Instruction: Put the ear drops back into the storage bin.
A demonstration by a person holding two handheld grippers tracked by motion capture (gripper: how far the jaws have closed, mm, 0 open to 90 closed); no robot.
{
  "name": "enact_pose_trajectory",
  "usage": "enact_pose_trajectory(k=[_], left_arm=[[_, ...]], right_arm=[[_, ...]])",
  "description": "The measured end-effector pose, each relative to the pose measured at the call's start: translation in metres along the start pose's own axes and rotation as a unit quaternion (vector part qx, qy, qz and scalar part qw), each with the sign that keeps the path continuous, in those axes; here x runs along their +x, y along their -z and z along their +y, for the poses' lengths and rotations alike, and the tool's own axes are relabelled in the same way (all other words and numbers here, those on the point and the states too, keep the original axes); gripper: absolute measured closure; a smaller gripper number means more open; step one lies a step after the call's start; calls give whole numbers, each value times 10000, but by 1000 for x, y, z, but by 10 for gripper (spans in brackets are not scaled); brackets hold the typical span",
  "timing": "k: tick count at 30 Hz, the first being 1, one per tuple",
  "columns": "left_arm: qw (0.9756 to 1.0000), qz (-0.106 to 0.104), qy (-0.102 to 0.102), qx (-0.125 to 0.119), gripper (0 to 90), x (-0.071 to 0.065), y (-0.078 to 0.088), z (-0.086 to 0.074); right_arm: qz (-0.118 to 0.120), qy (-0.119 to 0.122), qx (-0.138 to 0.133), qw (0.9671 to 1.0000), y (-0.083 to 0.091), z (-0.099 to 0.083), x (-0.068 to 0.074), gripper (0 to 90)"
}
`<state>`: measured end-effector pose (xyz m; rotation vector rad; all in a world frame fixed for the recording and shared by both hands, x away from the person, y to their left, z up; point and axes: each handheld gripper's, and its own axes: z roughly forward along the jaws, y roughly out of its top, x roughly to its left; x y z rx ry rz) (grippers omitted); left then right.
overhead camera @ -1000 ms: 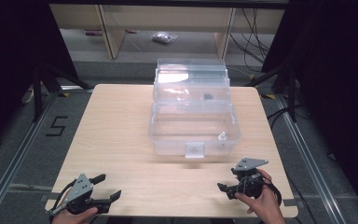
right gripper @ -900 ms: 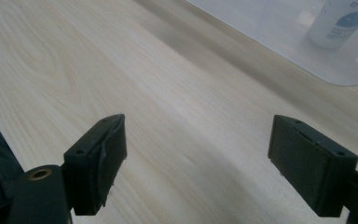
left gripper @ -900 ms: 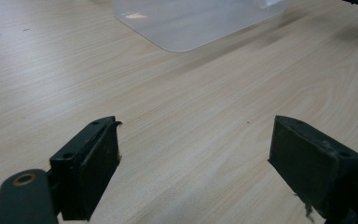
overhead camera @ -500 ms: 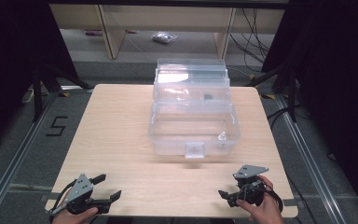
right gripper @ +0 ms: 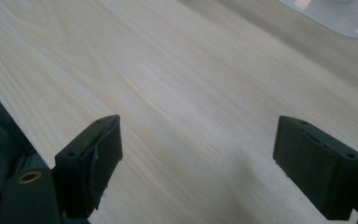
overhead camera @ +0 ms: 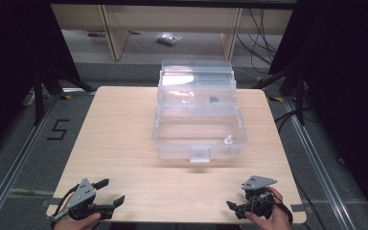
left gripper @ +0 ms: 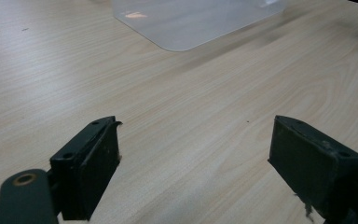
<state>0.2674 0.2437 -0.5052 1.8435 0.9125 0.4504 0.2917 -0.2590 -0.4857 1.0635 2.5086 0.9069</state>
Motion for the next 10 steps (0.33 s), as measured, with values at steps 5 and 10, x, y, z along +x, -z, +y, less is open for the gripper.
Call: enact_pose_trajectory(k=[5, 10], left_arm=[[10000, -9, -4, 3, 152, 0, -1, 0], [10000, 2, -2, 2, 153, 0, 0, 0]], right_arm=[[-25, -198, 151, 9997, -2, -2, 0, 165], [-11, -250, 188, 9995, -2, 0, 1, 165]])
